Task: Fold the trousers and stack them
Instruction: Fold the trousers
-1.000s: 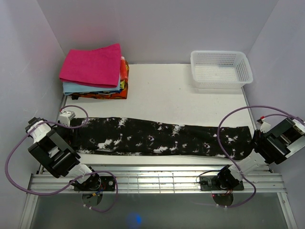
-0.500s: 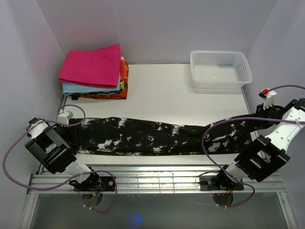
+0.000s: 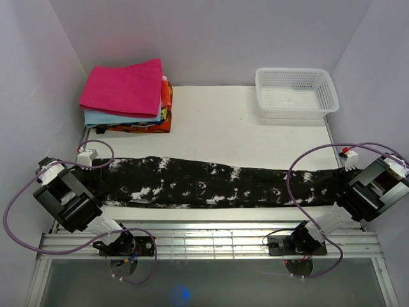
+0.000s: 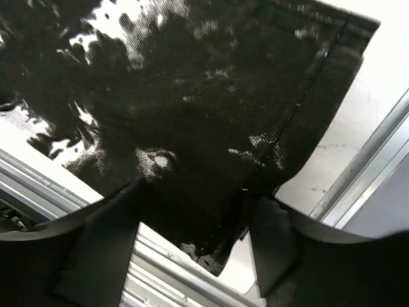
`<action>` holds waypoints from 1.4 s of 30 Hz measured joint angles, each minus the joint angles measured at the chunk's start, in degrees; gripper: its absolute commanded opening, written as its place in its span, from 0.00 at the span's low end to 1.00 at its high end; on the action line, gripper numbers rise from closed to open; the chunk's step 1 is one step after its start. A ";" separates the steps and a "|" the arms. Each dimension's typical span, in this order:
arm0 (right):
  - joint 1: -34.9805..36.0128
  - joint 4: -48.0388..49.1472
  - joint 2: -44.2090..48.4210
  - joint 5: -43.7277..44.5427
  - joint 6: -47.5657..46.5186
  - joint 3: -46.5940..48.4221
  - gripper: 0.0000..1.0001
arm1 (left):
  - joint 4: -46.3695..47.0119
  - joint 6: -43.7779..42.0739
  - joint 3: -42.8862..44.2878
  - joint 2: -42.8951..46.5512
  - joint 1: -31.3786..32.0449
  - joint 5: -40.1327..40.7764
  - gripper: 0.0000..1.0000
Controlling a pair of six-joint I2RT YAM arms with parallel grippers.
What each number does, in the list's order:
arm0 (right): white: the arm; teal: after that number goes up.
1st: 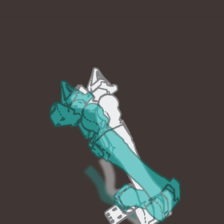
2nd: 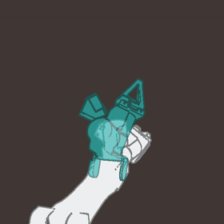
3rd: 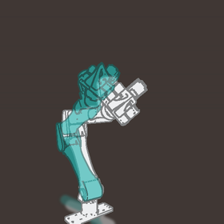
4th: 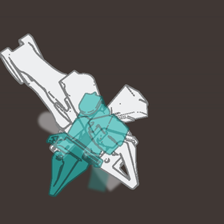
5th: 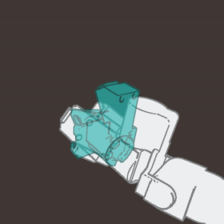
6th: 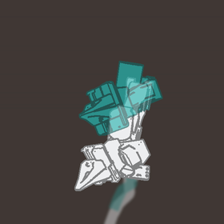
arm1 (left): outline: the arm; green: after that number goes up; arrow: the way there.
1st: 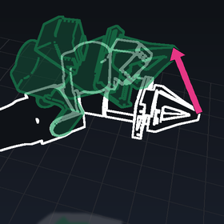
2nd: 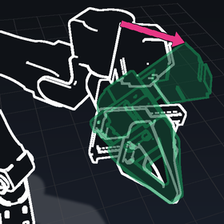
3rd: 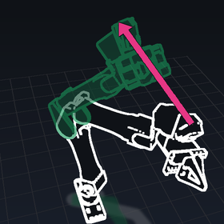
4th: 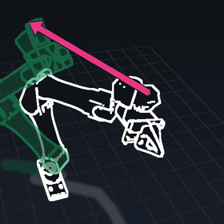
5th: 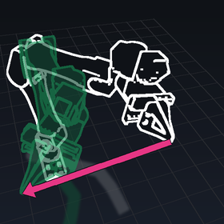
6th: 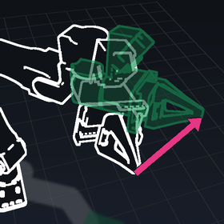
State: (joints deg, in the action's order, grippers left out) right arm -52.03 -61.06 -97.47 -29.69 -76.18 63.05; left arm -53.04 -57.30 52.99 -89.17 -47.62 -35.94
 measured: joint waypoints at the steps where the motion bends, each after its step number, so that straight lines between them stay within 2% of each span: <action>1: -0.07 0.13 -0.09 0.59 0.22 0.09 0.74 | 0.07 0.15 0.00 -0.11 0.00 0.04 0.87; 2: -0.11 0.13 -0.13 1.25 0.52 0.17 0.78 | 0.13 0.24 0.00 -0.20 0.00 0.07 0.87; 9: -1.03 -6.14 -3.72 0.59 5.49 5.35 0.89 | -0.35 0.85 0.72 -0.70 0.00 0.02 0.87; 14: -1.86 -10.14 -6.43 -1.20 11.19 8.98 0.88 | -0.59 0.92 1.40 -0.76 0.00 0.04 0.87; 17: -1.92 -9.99 -6.49 0.37 14.56 9.07 0.64 | -0.74 1.03 1.84 -0.76 -0.02 0.07 0.87; 18: -1.92 -10.03 -6.40 1.09 15.45 9.01 0.40 | -0.76 1.03 1.95 -0.76 -0.02 0.09 0.87; 20: -1.92 -9.51 -5.92 2.47 16.46 8.46 0.25 | -0.74 1.01 2.03 -0.76 -0.02 0.15 0.87; 21: -1.88 -9.29 -5.62 3.10 16.90 8.11 0.21 | -0.74 1.01 2.03 -0.76 -0.04 0.24 0.87; 22: -1.84 -8.79 -5.25 3.87 17.07 7.67 0.25 | -0.79 0.98 2.03 -0.76 -0.04 0.24 0.87; 23: -1.73 -7.93 -4.79 4.72 17.22 7.02 0.35 | -0.79 0.98 2.03 -0.76 -0.04 0.28 0.87; 24: -1.60 -7.06 -4.26 5.79 17.49 6.27 0.53 | -0.79 0.98 2.03 -0.76 -0.04 0.33 0.87; 27: -1.22 -3.65 -2.43 9.11 17.73 3.63 0.78 | -0.79 0.96 2.03 -0.76 -0.04 0.39 0.87; 30: -1.11 -0.61 -1.20 12.79 17.75 1.77 0.85 | -0.83 0.96 2.03 -0.76 -0.04 0.39 0.86; 36: -2.95 3.17 0.83 16.59 19.50 -0.52 0.87 | -0.70 0.81 1.79 -0.76 -0.04 0.39 0.86; 41: -3.80 4.74 0.46 16.55 23.43 -1.07 0.82 | -0.68 0.79 1.68 -0.76 -0.04 0.37 0.86; 42: -3.93 4.76 0.15 16.15 24.13 -1.05 0.78 | -0.68 0.79 1.68 -0.76 -0.04 0.37 0.86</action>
State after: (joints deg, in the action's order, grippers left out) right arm -55.96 -56.29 -97.32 -13.54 -52.05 62.00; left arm -53.71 -56.51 54.68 -89.93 -47.66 -35.57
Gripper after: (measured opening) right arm 0.829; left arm 0.865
